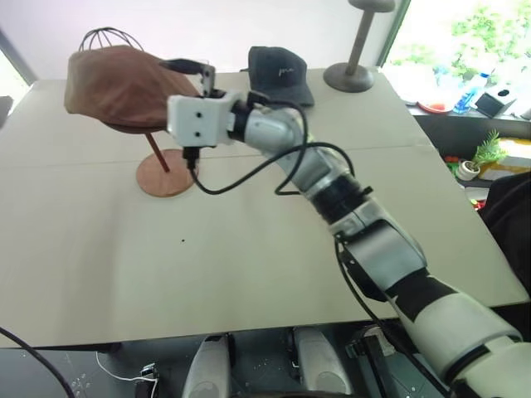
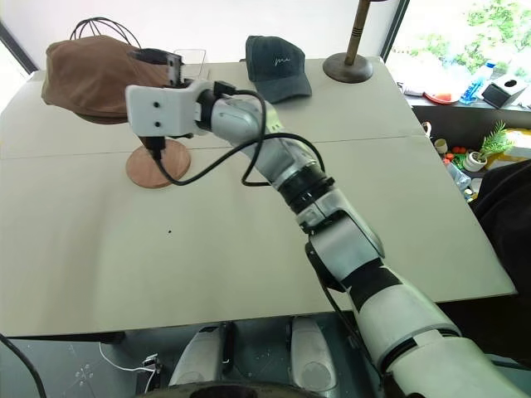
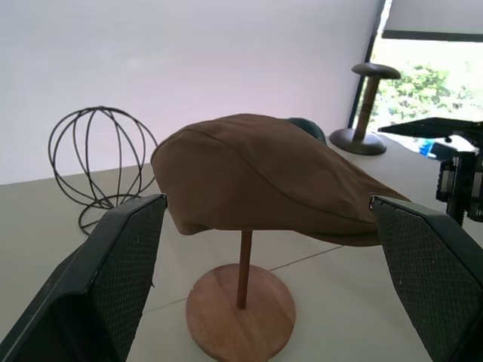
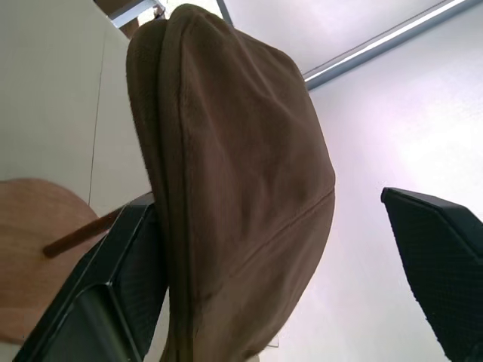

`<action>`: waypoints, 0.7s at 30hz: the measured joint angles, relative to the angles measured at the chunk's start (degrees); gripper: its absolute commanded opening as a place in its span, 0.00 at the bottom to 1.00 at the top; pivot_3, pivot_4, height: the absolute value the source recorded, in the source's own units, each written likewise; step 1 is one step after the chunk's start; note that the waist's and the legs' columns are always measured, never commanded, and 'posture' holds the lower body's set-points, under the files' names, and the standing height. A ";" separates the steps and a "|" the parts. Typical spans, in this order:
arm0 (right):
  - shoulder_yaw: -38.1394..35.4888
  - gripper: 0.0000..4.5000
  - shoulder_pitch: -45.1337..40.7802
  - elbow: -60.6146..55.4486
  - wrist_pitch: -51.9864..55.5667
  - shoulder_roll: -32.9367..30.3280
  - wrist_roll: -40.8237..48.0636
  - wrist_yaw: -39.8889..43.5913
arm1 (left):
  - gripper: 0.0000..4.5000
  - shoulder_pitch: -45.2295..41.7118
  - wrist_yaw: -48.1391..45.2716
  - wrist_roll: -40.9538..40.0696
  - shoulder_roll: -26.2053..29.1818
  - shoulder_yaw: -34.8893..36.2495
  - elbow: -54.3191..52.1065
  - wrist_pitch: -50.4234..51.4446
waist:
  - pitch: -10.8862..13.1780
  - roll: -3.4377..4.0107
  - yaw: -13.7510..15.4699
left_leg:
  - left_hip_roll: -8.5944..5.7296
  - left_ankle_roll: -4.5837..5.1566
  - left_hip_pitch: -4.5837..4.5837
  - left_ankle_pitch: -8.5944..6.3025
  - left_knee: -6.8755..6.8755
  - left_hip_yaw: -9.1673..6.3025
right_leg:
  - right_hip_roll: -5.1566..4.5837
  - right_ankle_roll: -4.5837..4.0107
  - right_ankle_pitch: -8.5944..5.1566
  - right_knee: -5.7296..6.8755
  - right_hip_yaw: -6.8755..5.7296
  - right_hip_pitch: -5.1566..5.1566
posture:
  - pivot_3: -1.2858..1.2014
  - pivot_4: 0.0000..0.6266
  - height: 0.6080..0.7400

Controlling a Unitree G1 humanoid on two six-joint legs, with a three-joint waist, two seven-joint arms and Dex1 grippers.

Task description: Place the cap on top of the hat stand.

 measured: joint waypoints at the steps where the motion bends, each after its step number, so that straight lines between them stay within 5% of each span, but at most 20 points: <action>1: -0.16 0.99 1.37 -2.30 0.61 -1.09 0.65 1.19 | 1.00 -0.28 -0.74 0.10 0.50 -0.99 0.53 -0.51 | 0.00 0.00 -0.01 | 0.00 0.00 0.00 0.00 0.00 -0.01 | 0.01 0.00 0.00 0.00 0.00 0.00 | 0.52 0.24 1.00; 12: -5.13 0.99 14.09 -31.28 15.76 -14.01 12.02 16.18 | 1.00 -10.76 -8.55 0.10 8.05 -17.05 2.58 -3.22 | 0.02 0.00 0.20 | 0.03 0.01 0.00 0.00 0.04 0.05 | 0.04 0.01 0.00 0.02 -0.01 -0.01 | 0.52 0.24 1.00; 21: -22.08 0.99 9.40 -40.46 70.14 -30.90 45.90 33.51 | 1.00 -14.59 -19.55 11.68 14.53 -34.07 -4.20 -17.88 | 0.14 0.14 1.10 | 0.09 0.02 0.01 0.00 0.05 0.24 | -0.01 -0.22 -0.12 -0.03 0.01 -0.04 | 0.52 0.24 1.00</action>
